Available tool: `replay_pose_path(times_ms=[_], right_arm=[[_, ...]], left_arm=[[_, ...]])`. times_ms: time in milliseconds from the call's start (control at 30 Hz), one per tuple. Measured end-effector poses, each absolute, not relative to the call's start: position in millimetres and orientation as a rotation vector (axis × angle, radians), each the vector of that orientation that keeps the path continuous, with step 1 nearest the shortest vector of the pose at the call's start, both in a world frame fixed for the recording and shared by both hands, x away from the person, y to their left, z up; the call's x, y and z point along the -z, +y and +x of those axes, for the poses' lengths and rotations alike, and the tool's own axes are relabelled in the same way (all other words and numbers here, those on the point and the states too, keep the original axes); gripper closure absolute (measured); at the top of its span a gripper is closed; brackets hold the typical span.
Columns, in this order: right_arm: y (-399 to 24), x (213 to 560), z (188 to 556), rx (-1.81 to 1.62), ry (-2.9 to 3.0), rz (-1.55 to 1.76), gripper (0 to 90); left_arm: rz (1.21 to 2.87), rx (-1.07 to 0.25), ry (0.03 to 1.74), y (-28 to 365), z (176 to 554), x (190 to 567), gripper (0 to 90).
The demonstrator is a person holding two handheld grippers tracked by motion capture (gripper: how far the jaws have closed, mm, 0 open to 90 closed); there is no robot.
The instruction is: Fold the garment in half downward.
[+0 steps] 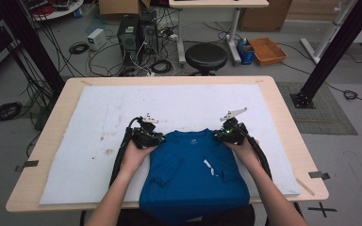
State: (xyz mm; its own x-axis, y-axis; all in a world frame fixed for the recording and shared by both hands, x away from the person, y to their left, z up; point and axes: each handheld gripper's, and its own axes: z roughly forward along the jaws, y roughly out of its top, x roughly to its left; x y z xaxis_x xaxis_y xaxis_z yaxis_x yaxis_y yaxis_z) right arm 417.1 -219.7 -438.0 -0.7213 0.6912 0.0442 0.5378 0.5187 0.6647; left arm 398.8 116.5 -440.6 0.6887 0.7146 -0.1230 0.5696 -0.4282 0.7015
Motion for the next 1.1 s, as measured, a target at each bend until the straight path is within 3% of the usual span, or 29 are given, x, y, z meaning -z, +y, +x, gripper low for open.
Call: replay_pose_path(times_ms=[100,400,767,933,1100], right_arm=[[-220,436,416,-1.002,2.528,1.049,87.6],[-226,434,420,-1.061,2.49,1.073,87.7],[-239,418,453,-1.153,2.446,1.173,90.0],[-242,427,444,-1.146,2.505,1.187,76.2],[-236,436,442,-1.086,2.551,1.167,72.5]], left_arm=[[2.152,-0.245,0.974,115,398,441,87.1],[2.104,-0.274,0.97,117,404,437,87.9],[2.086,-0.28,0.976,117,426,426,87.9],[2.099,-0.263,0.981,120,423,430,87.8],[2.097,-0.258,0.984,121,422,432,87.7]])
